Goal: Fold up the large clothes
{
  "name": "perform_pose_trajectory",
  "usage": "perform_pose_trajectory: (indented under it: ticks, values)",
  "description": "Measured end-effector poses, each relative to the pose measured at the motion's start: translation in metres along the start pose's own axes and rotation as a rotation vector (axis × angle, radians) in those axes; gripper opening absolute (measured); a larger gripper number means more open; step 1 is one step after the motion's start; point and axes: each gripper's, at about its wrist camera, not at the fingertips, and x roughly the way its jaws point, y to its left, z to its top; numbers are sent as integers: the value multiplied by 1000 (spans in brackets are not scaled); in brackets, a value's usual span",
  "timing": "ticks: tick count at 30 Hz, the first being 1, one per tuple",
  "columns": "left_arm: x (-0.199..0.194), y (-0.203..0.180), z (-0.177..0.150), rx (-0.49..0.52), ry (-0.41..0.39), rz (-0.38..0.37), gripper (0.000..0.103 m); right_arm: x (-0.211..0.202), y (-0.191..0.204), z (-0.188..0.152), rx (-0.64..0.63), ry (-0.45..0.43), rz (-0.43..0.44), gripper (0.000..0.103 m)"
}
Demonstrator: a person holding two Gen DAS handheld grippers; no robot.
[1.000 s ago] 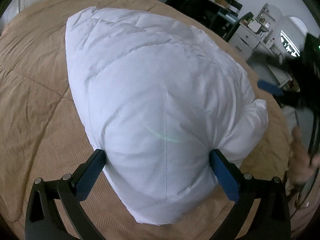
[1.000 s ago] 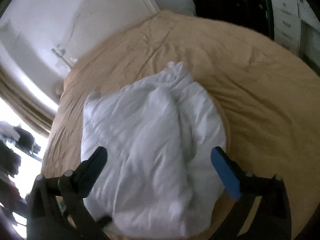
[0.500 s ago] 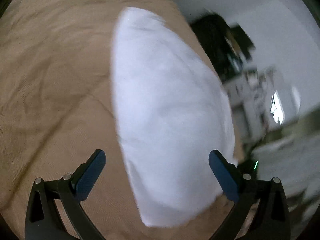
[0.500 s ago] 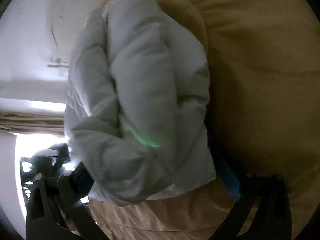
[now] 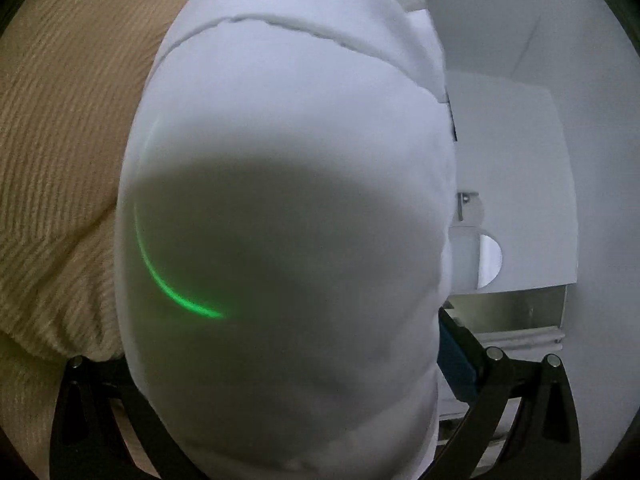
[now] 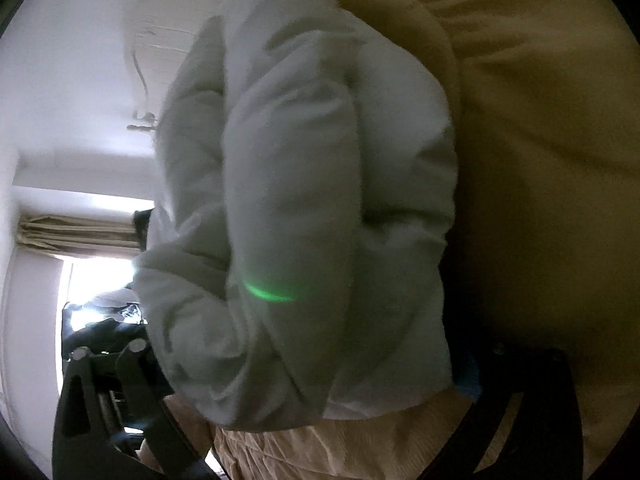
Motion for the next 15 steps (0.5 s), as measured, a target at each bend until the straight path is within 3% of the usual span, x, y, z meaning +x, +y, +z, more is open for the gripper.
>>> perform_pose_trajectory:
  ticks: [1, 4, 10, 15]
  values:
    - [-8, 1, -2, -10, -4, -34, 102, -3, 2, -1, 6, -6, 23, 83]
    - [-35, 0, 3, -58, -31, -151, 102, -7, 22, -4, -21, -17, 22, 74]
    - [-128, -30, 14, 31, -117, -90, 102, 24, 88, -18, -149, 41, 140, 72]
    - [-222, -16, 19, 44, -215, -8, 102, 90, 102, -36, -175, 176, 224, 72]
